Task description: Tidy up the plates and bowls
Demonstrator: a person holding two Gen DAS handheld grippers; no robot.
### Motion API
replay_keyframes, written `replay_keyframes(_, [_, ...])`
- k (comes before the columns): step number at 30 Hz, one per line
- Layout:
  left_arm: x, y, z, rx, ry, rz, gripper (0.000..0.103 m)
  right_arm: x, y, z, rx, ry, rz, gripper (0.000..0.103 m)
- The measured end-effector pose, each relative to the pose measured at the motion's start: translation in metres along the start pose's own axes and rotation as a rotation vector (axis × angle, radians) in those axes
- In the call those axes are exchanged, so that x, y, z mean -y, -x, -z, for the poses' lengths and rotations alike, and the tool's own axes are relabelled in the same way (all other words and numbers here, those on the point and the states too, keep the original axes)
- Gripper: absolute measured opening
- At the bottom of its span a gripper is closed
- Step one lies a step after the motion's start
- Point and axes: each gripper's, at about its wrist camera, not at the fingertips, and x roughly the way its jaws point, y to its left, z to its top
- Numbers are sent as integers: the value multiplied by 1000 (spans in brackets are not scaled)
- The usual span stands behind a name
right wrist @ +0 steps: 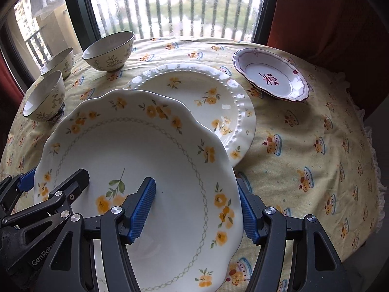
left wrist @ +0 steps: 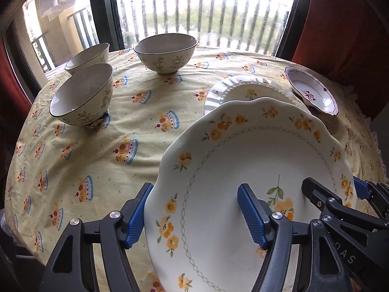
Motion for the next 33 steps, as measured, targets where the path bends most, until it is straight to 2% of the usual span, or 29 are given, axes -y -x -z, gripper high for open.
replay_keyframes(16, [98, -4, 1, -26, -123, 70, 71, 102, 7, 17, -2, -125, 54, 68])
replay_keyframes(24, [134, -17, 4, -67, -167, 91, 71, 136, -1, 28, -39, -173, 76, 68])
replay_keyframes(33, [171, -35, 4, -106, -235, 116, 72, 180, -19, 33, -99, -283, 97, 68])
